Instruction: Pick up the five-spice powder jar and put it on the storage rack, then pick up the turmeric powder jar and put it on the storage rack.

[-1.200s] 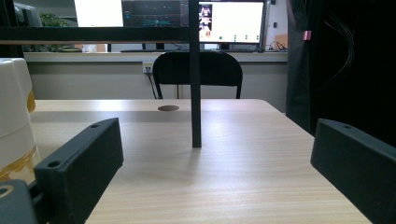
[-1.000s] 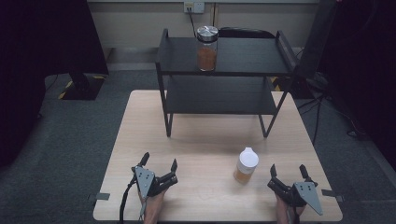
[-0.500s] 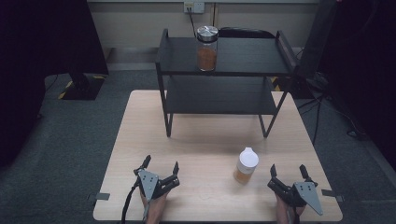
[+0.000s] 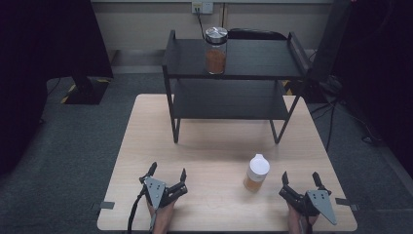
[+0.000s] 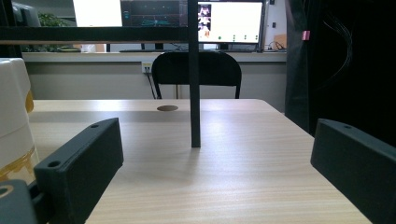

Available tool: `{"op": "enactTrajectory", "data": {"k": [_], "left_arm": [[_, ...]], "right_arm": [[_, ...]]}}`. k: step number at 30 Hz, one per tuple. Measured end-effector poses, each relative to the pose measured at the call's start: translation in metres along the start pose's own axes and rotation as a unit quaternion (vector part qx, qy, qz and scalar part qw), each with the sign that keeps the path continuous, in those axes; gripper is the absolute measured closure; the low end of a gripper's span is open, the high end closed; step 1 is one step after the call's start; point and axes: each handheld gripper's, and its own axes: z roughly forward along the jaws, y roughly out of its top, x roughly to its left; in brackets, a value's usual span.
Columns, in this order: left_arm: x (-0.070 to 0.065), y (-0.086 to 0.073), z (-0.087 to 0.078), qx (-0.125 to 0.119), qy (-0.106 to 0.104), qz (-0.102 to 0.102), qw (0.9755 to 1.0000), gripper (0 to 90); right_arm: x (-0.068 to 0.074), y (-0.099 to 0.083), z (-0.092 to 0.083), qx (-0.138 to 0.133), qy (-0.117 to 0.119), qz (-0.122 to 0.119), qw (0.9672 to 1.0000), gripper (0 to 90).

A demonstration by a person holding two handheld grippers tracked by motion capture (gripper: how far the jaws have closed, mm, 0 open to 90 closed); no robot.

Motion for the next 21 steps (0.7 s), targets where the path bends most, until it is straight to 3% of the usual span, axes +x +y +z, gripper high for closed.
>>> {"op": "enactTrajectory", "data": {"k": [21], "left_arm": [[-0.0017,0.0000,-0.0001,0.000,0.005,0.000,1.0000,0.1]], "right_arm": [[0.0000,0.0000,0.0000,0.000,0.000,0.000,1.0000,0.8]]}}
